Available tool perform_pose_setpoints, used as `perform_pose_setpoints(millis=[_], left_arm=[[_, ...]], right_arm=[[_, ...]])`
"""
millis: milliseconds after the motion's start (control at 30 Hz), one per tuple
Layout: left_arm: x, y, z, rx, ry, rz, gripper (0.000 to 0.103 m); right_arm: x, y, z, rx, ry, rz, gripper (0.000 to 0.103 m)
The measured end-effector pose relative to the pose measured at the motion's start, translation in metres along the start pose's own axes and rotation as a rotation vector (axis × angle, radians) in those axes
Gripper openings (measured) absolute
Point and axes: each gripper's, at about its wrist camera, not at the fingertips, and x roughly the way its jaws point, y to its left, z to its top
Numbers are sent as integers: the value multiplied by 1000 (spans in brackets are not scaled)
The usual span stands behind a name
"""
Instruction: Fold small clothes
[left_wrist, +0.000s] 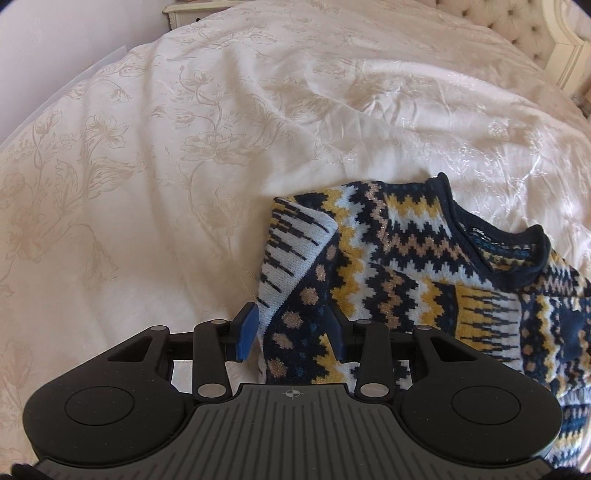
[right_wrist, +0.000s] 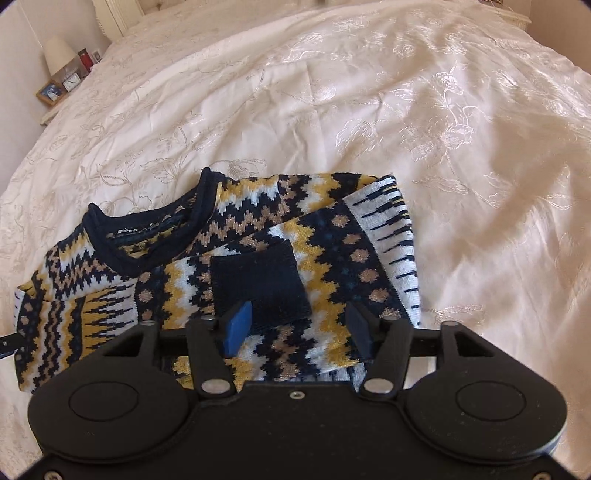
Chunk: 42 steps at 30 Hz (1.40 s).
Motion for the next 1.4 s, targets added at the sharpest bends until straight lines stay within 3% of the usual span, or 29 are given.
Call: perform_pose_setpoints(millis=[300,533,600,667,700,900,1033,1133,1267,1400], left_arm=[[-18,13,-7,-9,-11,16,38],[-24,16,-13,12,-12,32,38],[-24,16,-14,9,-12,33,38],[-24,15,-14,9,-12,30,38],[-24,15,-13,9,-12,28,38],[-24,5,-6,25,-25,7,38],[-17,-4,2,34,-33,-11,38],[-8,-14,7,55,-29,-22,38],[9,-26,9,108,-16,11,38],[36,-21,8,103,66,88,38]], right_arm=[[27,8,11,-119,-7,61,69],[47,7,16,-140,16,88,67],[45,11,17,-158,29,112,45],[39,16,16,-182,25,119,14],[35,18,16,-180,24,134,13],[-12,14,22,-131,-59,166,11],[-16,-1,23,-116,-57,69,11],[-4,-10,23,-107,-14,58,11],[4,-9,20,-126,3,43,12],[15,-8,15,-147,45,-22,23]])
